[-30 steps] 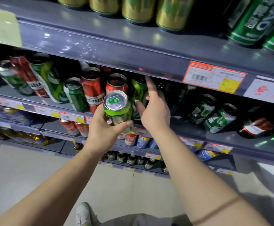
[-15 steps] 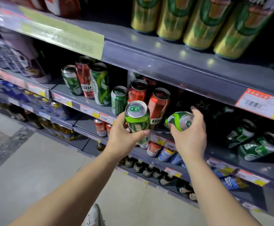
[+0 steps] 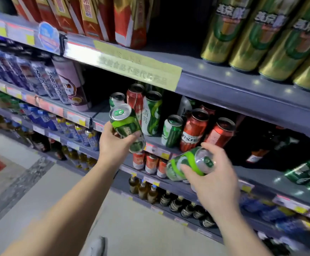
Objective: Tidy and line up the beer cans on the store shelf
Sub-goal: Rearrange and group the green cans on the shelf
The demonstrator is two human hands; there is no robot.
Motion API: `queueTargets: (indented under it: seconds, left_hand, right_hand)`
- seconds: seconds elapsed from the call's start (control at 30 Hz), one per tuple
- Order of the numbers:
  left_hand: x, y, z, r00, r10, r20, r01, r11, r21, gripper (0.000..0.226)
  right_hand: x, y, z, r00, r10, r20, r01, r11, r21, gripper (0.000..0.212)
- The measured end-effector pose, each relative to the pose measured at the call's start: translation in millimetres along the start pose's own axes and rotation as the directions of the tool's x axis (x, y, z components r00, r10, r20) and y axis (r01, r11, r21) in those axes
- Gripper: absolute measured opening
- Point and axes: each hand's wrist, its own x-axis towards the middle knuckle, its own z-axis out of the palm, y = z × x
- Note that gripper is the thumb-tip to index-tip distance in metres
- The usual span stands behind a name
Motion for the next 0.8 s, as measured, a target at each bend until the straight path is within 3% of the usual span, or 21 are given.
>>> queueTargets:
  seconds: [0.27, 0.57, 0.8]
  left_hand:
    - [107, -21, -100, 0.996, 0.049, 0.068, -0.056, 0.993, 0.108, 0.051]
    - [194, -28, -93, 0.97, 0.095, 0.223, -0.123, 0.986, 0.115, 0.052]
    - [217, -34, -82, 0.939, 0.004, 0.344, -0.089, 0.968, 0.233, 0.046]
  right_hand:
    - [22, -92, 143, 0.995, 0.076, -0.066, -0.064, 0.985, 0.163, 0.063]
    - [37, -124, 175, 0.987, 0.115, -0.115, -0.114, 0.993, 0.016, 0.06]
    - [53, -128, 179, 0.977, 0.147, -0.157, -0.154, 0.988, -0.032, 0.063]
